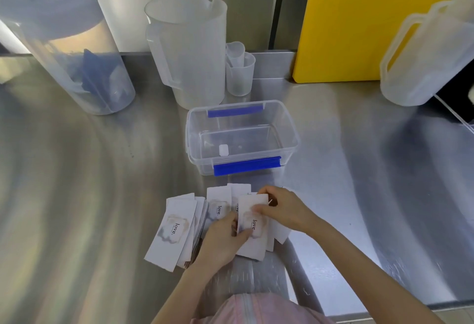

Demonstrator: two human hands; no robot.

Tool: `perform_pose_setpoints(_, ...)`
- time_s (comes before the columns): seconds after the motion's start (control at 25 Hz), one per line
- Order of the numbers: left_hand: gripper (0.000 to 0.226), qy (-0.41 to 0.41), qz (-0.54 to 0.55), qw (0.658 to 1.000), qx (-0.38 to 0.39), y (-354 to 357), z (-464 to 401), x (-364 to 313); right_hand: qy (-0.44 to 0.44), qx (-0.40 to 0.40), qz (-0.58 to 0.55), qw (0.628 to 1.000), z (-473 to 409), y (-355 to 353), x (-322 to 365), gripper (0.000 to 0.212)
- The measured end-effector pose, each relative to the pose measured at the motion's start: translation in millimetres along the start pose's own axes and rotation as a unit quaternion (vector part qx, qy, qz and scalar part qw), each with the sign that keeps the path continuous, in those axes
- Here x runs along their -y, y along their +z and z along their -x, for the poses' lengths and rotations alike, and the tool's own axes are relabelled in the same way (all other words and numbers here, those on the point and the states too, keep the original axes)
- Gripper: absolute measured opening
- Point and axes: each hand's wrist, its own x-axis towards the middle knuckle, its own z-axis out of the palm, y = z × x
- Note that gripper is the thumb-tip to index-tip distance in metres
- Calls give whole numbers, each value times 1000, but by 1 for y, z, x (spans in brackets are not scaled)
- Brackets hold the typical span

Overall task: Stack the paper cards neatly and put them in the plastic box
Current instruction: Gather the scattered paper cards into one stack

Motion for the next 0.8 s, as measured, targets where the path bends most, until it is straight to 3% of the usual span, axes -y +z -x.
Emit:
perform_pose_setpoints(0.16, 20, 2, 65, 998, -27, -6, 3, -3, 57, -66, -105, 991, -10, -10, -4, 25)
perform_pose_setpoints(0.24, 21, -6, 83, 996, -45, -8, 4, -2, 78, -89, -32, 992, -13, -8, -10, 29)
perform_pose_setpoints(0.36, 14, -22, 72, 994, -78, -10, 4, 1, 82, -39, 167, 982, -16, 1, -20, 55)
perform_pose_setpoints(0.48, 21, -28, 90, 992, -85, -9, 5, 3, 100, -11, 227, 969, -19, 7, -20, 71)
perform_pose_setpoints(0.68, 28, -50, 133, 984, -104, -8, 6, 2, 113, -31, 201, 973, -21, 13, -19, 68)
perform_pose_setpoints(0.8, 25, -66, 144, 980, -120, -9, 7, 4, 82, -61, 108, 989, -13, 14, -22, 43)
